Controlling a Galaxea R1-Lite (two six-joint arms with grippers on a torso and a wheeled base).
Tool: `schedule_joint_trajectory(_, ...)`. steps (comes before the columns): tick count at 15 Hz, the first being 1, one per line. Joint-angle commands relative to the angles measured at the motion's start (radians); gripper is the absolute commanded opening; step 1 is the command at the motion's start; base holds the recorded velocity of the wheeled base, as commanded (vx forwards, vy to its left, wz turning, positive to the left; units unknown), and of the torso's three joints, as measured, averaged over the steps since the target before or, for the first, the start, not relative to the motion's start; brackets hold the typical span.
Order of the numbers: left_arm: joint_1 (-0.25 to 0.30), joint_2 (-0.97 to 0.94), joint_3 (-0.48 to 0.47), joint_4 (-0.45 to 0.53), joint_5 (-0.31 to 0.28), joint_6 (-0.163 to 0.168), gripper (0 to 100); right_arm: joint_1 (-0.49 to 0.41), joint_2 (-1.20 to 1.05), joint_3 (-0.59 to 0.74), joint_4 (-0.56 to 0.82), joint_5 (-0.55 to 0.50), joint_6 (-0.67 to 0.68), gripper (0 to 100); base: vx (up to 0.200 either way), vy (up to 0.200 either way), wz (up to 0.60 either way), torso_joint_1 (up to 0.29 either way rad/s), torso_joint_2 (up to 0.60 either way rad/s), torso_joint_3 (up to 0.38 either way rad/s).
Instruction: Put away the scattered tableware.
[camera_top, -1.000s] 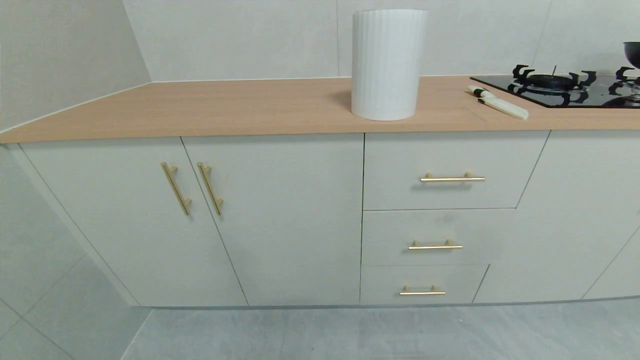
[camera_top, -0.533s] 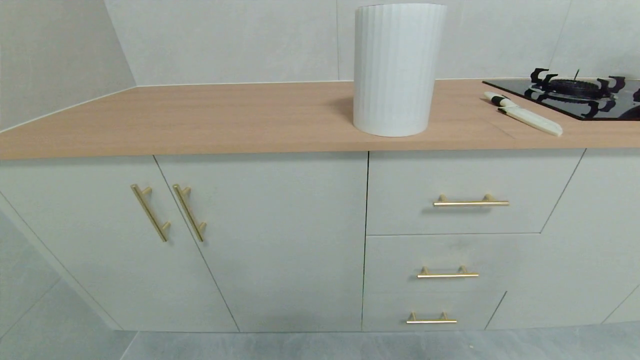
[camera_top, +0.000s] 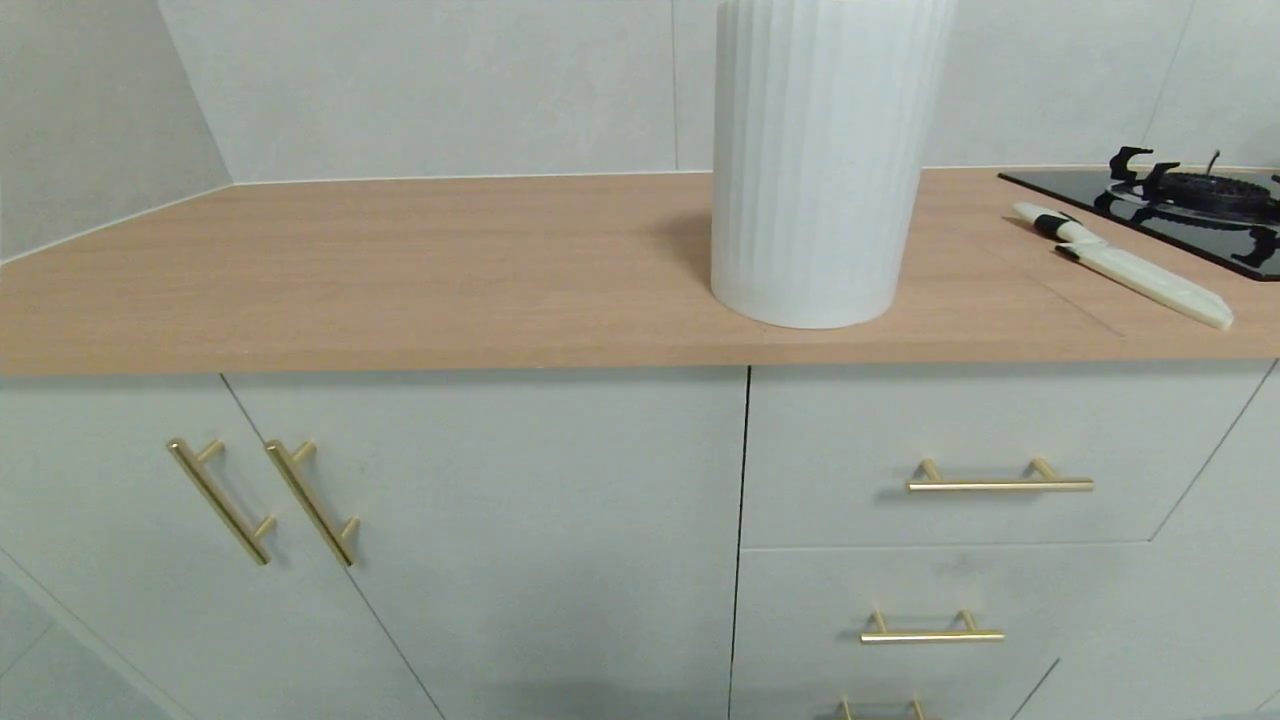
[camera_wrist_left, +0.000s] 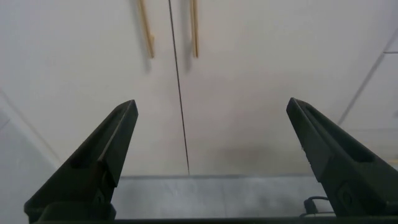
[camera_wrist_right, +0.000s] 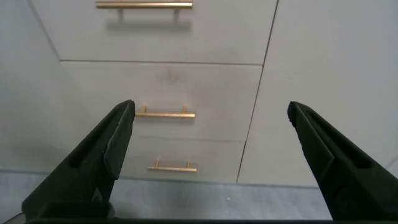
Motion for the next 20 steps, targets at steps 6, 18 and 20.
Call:
schedule_joint_trajectory(6, 0.0, 0.0, 0.0, 0.0, 0.0, 0.0, 100, 0.0, 0.001, 0.0, 0.0, 0.0, 0.0, 100, 0.033, 0.0, 0.0, 0.0, 0.0, -0.001)
schedule_joint_trajectory(18, 0.0, 0.0, 0.0, 0.0, 0.0, 0.0, 100, 0.0, 0.001, 0.0, 0.0, 0.0, 0.0, 100, 0.0, -0.083, 0.0, 0.001, 0.0, 0.001)
schedule_joint_trajectory(20, 0.0, 0.0, 0.0, 0.0, 0.0, 0.0, 100, 0.0, 0.001, 0.0, 0.0, 0.0, 0.0, 100, 0.0, -0.2, 0.0, 0.0, 0.0, 0.007)
